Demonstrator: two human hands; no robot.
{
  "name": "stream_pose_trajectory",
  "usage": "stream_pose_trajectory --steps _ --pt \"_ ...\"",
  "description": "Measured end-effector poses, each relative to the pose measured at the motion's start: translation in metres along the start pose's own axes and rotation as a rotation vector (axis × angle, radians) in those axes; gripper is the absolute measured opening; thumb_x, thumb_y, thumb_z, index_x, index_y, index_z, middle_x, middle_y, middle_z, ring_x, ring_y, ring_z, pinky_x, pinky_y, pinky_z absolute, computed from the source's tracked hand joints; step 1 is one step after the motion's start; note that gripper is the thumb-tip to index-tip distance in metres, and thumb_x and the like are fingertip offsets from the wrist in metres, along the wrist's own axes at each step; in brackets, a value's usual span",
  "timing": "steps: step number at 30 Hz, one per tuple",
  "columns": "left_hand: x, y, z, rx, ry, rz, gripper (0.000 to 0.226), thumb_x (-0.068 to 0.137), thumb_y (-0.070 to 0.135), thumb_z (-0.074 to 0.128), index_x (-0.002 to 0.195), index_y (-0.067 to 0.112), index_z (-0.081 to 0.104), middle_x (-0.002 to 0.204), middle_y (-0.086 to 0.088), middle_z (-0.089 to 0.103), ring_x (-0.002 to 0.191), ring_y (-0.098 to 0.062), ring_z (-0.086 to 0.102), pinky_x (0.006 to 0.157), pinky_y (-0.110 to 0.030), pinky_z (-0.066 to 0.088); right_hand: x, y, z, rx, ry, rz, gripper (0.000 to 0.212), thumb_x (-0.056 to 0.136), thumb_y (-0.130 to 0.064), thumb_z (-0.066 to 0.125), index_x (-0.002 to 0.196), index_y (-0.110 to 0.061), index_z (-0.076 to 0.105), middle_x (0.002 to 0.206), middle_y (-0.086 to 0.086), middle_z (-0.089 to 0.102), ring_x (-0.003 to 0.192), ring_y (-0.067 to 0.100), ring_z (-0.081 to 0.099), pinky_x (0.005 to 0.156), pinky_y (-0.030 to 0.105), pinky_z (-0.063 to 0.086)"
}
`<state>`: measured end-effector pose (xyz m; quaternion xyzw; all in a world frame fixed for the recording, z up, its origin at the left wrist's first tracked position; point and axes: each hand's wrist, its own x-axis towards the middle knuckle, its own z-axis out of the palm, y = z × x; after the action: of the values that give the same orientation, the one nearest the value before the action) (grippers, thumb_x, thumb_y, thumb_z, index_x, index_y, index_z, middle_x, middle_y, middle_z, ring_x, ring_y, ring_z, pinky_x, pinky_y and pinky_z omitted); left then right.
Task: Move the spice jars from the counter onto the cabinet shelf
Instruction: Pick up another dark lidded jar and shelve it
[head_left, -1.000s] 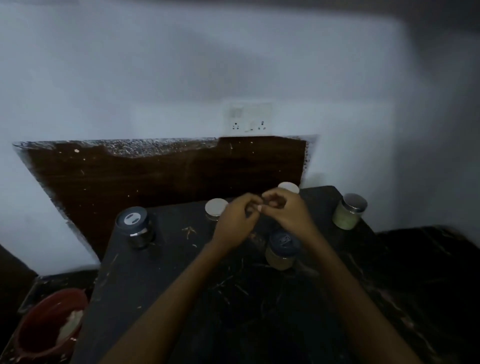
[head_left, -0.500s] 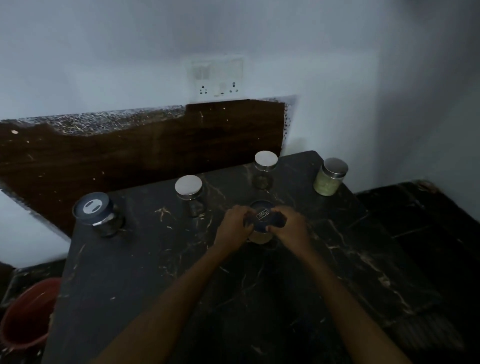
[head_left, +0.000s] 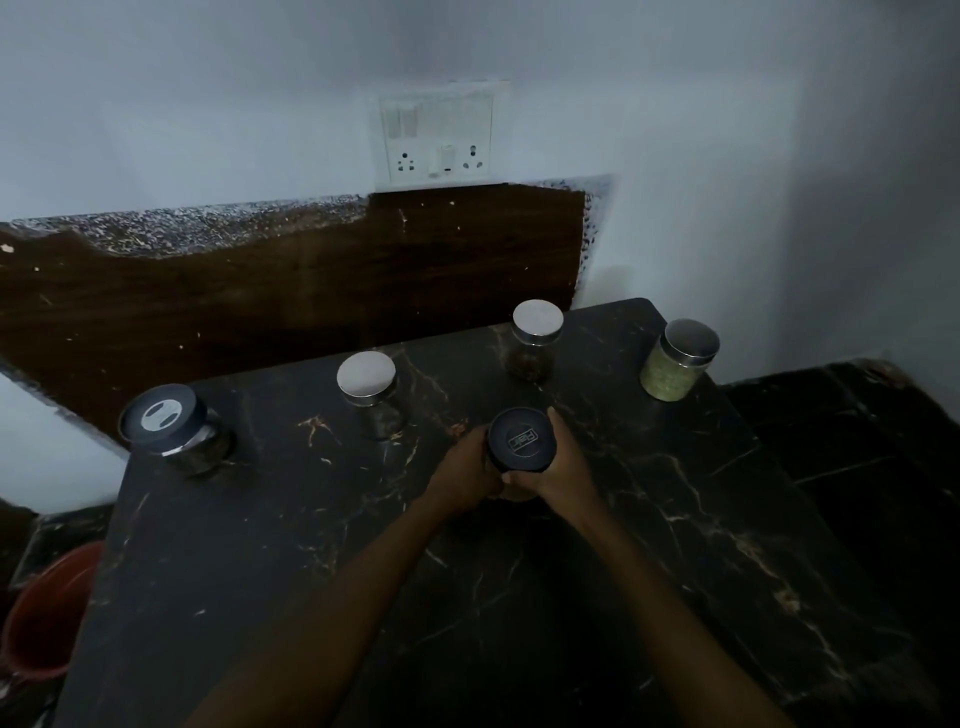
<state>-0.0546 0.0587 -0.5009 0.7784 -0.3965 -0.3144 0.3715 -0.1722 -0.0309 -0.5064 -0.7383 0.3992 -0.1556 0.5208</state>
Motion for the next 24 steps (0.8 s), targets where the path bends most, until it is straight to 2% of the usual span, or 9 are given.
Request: stream_pose_trajectory --steps 3,6,8,10,13,17,20,23,24 --pt "-0.001 0.008 -0.015 -0.039 -0.005 0.068 0.077 0.069 0.008 0.081 0.135 0.008 0.041 0.136 -0.01 0.049 0.127 -0.023 0.047 0.101 -0.025 0.036 -0.001 -0.019 -0.013 0.038 0.014 -0.013 0.109 0.058 -0.017 0.088 0.146 -0.012 0.024 0.147 0.007 0.037 0.133 0.021 0.037 0.108 0.032 0.034" --pt "-0.006 0.02 -0.038 -0.126 -0.076 0.082 0.081 0.069 0.007 0.08 0.137 0.01 0.035 0.137 -0.009 0.045 0.126 -0.02 0.045 0.101 -0.029 0.039 -0.007 -0.046 -0.03 0.082 -0.011 -0.028 0.1 0.056 -0.027 0.088 0.14 -0.017 0.036 0.138 0.003 0.048 0.125 0.02 0.046 0.105 0.042 0.041" --pt "-0.015 0.026 -0.053 -0.233 -0.141 0.067 0.08 0.073 0.012 0.078 0.138 0.018 0.031 0.139 -0.007 0.041 0.127 -0.022 0.043 0.103 -0.035 0.042 -0.015 -0.069 -0.04 0.116 -0.036 -0.045 0.084 0.059 -0.027 0.086 0.132 -0.018 0.044 0.129 0.0 0.053 0.116 0.017 0.051 0.099 0.038 0.045" --pt "-0.025 0.034 -0.063 -0.35 -0.173 0.052 0.069 0.079 0.023 0.071 0.136 0.026 0.031 0.136 -0.002 0.041 0.125 -0.019 0.043 0.099 -0.034 0.043 -0.025 -0.09 -0.048 0.143 -0.06 -0.087 0.061 0.064 -0.023 0.083 0.115 -0.026 0.049 0.112 -0.008 0.057 0.101 0.009 0.055 0.086 0.026 0.048" --pt "-0.048 0.047 -0.074 -0.527 -0.155 0.039 0.044 0.085 0.049 0.045 0.127 0.038 0.039 0.134 0.003 0.043 0.116 -0.011 0.048 0.091 -0.027 0.042 -0.04 -0.116 -0.054 0.143 -0.105 -0.138 0.051 0.07 -0.024 0.078 0.111 -0.029 0.047 0.098 -0.017 0.053 0.089 0.0 0.053 0.073 0.017 0.046" --pt "-0.072 0.06 -0.077 -0.709 -0.183 0.017 0.048 0.089 0.059 0.022 0.125 0.038 0.043 0.129 0.0 0.053 0.117 -0.016 0.054 0.093 -0.034 0.045 -0.061 -0.136 -0.052 0.192 -0.159 -0.156 0.042 0.075 -0.024 0.072 0.11 -0.028 0.05 0.097 -0.018 0.056 0.09 0.001 0.057 0.071 0.017 0.05" --pt "-0.087 0.066 -0.075 -0.81 -0.225 -0.015 0.048 0.092 0.058 0.015 0.128 0.037 0.037 0.128 -0.003 0.052 0.113 -0.019 0.055 0.087 -0.036 0.048 -0.074 -0.143 -0.049 0.24 -0.177 -0.148 0.049 0.075 -0.026 0.069 0.12 -0.022 0.049 0.101 -0.014 0.056 0.091 0.002 0.057 0.07 0.016 0.051" --pt "-0.102 0.065 -0.074 -0.941 -0.294 -0.071 0.053 0.088 0.065 0.019 0.129 0.038 0.041 0.131 -0.008 0.053 0.117 -0.026 0.055 0.093 -0.047 0.047 -0.091 -0.147 -0.042 0.287 -0.128 -0.128 0.076 0.065 -0.043 0.067 0.133 -0.017 0.046 0.119 0.0 0.055 0.104 0.015 0.058 0.087 0.029 0.051" --pt "-0.105 0.065 -0.074 -0.968 -0.306 -0.079 0.053 0.089 0.065 0.019 0.127 0.037 0.044 0.128 -0.007 0.056 0.116 -0.025 0.058 0.093 -0.048 0.047 -0.095 -0.147 -0.04 0.305 -0.104 -0.126 0.078 0.063 -0.047 0.066 0.133 -0.019 0.045 0.123 0.002 0.054 0.107 0.018 0.058 0.089 0.032 0.051"
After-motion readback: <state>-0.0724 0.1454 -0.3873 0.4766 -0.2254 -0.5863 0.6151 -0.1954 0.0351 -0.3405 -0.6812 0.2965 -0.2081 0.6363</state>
